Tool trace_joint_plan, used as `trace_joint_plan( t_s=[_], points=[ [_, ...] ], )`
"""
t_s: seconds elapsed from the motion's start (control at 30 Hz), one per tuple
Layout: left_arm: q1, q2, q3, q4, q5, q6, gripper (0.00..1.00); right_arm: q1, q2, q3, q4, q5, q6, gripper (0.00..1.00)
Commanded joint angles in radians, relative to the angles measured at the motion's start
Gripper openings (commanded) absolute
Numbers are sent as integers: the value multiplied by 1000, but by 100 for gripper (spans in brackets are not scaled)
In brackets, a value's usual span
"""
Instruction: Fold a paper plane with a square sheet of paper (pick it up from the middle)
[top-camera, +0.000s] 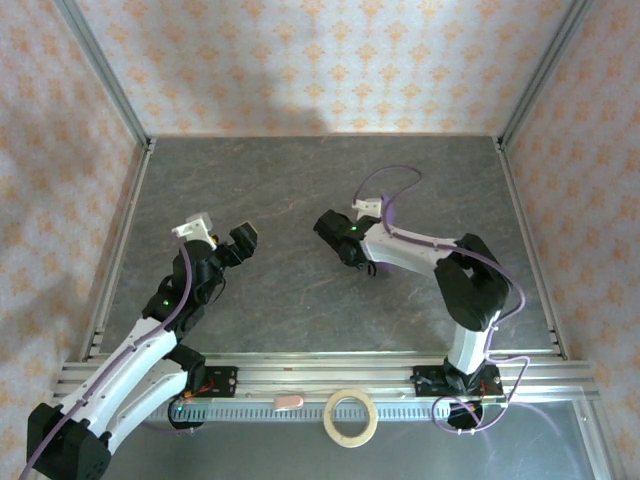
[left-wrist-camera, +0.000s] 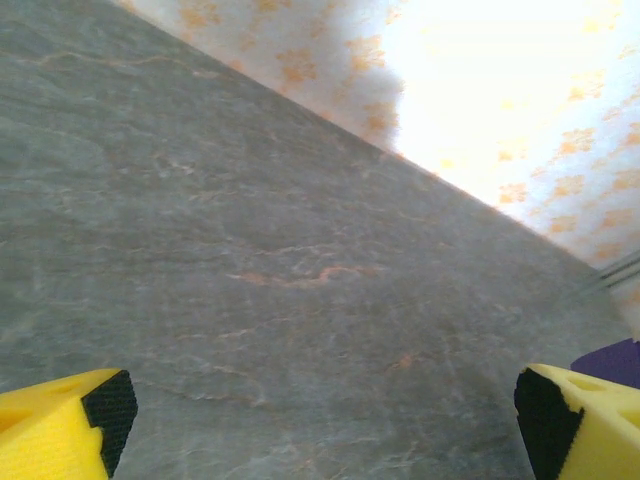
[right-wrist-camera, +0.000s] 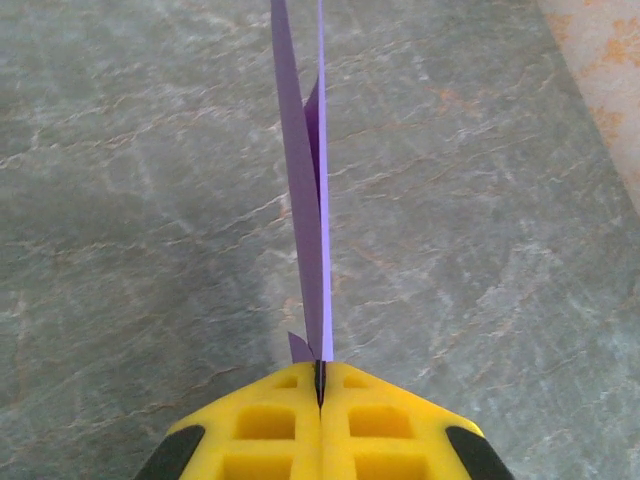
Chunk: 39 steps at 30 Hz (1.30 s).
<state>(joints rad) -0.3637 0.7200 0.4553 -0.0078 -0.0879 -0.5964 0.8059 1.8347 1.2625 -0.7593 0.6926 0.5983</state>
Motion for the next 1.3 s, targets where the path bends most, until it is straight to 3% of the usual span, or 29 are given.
trace_joint_plan(
  t_s=[0.0, 0.2, 0.43, 0.6, 0.7, 0.87, 0.97, 1.1, 1.27],
  points=[
    [12, -12, 3, -88, -73, 23, 99, 31, 70, 63, -47, 34, 38, 0],
    [12, -34, -8, -77, -64, 27, 99, 84, 176, 164, -33, -63, 19, 5],
    [12, -21, 15, -108, -13, 39, 99, 83, 168, 144, 192, -430, -19, 14],
    [12, -14, 25, -107, 49, 44, 99, 44, 46, 6, 501, -768, -19, 40],
    [12, 16, 34, -92, 111, 35, 99, -10, -49, -102, 662, -926, 7, 46],
    [13, 113, 35, -3, 281, 7, 97, -121, -197, -285, 833, -1094, 39, 46],
    [13, 206, 44, 56, 387, -28, 85, -203, -270, -411, 914, -1144, 74, 43],
    [13, 363, 86, 115, 538, -62, 72, -308, -285, -507, 957, -1272, 90, 30],
    [3, 524, 128, 162, 653, -115, 58, -368, -235, -509, 931, -1339, 73, 16]
  ],
)
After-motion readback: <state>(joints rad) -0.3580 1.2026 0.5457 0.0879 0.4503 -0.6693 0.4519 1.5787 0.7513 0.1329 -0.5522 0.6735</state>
